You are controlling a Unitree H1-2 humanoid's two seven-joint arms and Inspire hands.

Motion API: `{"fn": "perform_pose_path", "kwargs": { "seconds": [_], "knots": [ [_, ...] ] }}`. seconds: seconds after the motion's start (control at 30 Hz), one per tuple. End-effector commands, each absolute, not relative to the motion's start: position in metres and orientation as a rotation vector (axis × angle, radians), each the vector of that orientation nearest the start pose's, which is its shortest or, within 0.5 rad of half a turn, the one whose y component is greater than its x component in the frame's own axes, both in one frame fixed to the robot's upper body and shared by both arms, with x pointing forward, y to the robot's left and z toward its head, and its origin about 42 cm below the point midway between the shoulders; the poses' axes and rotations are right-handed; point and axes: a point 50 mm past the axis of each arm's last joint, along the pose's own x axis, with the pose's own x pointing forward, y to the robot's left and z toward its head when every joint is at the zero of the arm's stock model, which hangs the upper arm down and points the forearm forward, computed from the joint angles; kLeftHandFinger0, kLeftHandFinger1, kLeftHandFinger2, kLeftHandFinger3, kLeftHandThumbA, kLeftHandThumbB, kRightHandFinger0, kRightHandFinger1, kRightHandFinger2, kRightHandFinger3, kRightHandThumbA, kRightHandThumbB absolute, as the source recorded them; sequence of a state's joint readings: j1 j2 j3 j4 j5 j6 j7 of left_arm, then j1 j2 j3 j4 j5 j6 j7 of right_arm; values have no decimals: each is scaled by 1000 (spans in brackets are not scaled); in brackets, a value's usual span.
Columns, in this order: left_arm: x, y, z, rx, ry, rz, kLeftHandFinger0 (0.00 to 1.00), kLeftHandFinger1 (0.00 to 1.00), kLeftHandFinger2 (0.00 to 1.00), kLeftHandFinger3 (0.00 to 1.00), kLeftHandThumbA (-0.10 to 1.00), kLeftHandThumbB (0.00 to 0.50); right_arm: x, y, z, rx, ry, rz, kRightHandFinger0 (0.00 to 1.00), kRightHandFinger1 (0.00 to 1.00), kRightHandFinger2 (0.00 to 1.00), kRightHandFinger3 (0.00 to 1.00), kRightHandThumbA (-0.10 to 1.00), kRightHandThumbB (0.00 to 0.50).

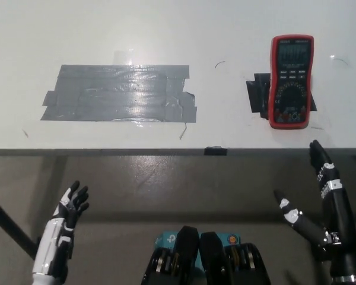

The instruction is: The robot first picks the multimeter with right hand and then unfolds the black stand on the back of it using left hand

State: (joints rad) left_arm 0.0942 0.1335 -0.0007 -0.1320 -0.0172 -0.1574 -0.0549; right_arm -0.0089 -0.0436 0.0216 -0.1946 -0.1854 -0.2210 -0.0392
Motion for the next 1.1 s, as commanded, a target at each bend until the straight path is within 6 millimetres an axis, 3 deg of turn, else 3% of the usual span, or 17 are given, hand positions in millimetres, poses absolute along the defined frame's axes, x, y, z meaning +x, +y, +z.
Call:
{"fn": "perform_pose_path", "kwargs": {
  "seconds": [0.0,0.07,0.13,0.3,0.37,0.47,0.7,0.87,0.93,1.07],
  "knots": [
    [248,234,138,190,-302,-94,1000,1000,1000,1000,923,117,290,-201,236,-459,-687,-139,1000,1000,1000,1000,700,318],
    [247,234,137,191,-296,-96,1000,1000,1000,1000,911,126,308,-197,259,-488,-698,-174,1000,1000,1000,1000,678,314],
    [245,237,132,206,-292,-87,1000,1000,1000,1000,915,139,323,-194,279,-545,-641,-206,1000,1000,1000,1000,795,341],
    [241,242,127,237,-269,-68,1000,1000,1000,1000,943,164,353,-190,301,-574,-559,-269,1000,1000,1000,1000,886,365],
    [239,244,124,237,-256,-67,1000,1000,1000,1000,948,181,365,-186,308,-604,-533,-313,1000,1000,1000,1000,988,376],
    [235,247,121,244,-248,-64,1000,1000,1000,1000,938,191,385,-182,319,-634,-467,-385,1000,1000,1000,1000,1000,379],
    [234,248,118,262,-251,-72,1000,1000,1000,1000,865,157,419,-175,327,-537,-379,-482,1000,1000,1000,1000,1000,416],
    [232,246,115,290,-249,-79,1000,1000,1000,1000,868,156,430,-169,330,-486,-309,-506,1000,1000,1000,1000,1000,388],
    [231,245,114,304,-244,-78,1000,1000,1000,1000,873,168,435,-169,330,-474,-304,-526,1000,1000,1000,1000,1000,409],
    [229,246,113,325,-239,-81,1000,1000,1000,1000,873,168,447,-169,327,-455,-269,-541,1000,1000,1000,1000,1000,390]
  ]
}}
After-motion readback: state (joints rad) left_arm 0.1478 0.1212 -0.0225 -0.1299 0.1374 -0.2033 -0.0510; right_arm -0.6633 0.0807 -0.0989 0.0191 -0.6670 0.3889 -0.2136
